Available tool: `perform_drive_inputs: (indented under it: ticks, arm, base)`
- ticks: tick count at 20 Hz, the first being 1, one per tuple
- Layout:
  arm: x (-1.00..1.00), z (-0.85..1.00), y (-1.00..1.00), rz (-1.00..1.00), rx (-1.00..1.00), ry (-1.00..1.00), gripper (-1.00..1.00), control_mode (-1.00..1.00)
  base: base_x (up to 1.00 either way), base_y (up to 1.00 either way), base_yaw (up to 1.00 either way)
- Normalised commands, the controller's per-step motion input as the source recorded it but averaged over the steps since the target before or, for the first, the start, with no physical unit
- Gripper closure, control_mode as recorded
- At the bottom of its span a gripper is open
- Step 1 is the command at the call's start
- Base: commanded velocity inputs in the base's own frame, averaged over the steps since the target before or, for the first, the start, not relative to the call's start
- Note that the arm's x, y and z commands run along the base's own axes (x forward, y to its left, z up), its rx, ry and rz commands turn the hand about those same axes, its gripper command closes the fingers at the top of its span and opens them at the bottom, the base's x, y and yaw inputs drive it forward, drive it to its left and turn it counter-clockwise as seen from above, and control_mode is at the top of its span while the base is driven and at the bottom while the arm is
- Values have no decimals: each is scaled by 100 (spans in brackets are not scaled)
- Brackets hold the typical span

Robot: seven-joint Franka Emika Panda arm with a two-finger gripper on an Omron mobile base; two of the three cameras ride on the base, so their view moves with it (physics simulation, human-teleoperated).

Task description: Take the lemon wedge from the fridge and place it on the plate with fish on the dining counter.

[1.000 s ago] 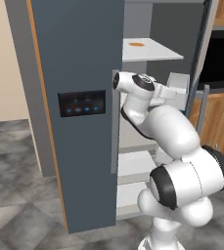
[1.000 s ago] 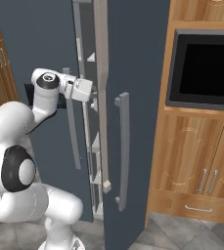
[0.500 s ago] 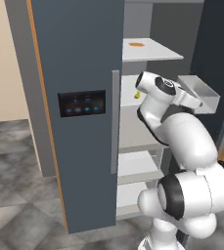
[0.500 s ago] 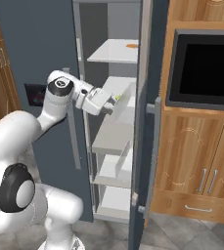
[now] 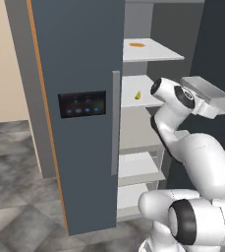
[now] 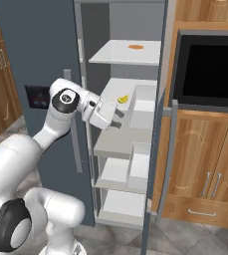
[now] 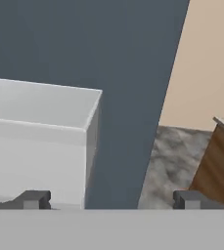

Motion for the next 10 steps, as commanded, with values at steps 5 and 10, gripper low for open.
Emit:
perform_drive_inputs:
  ticks: [5,10]
  arm:
    - [-39,18,100,29,-9,8,-100,-100]
    - [-31,0,93,46,3,26,-100,-100]
  base:
    - [0,0,0]
    - [0,0,0]
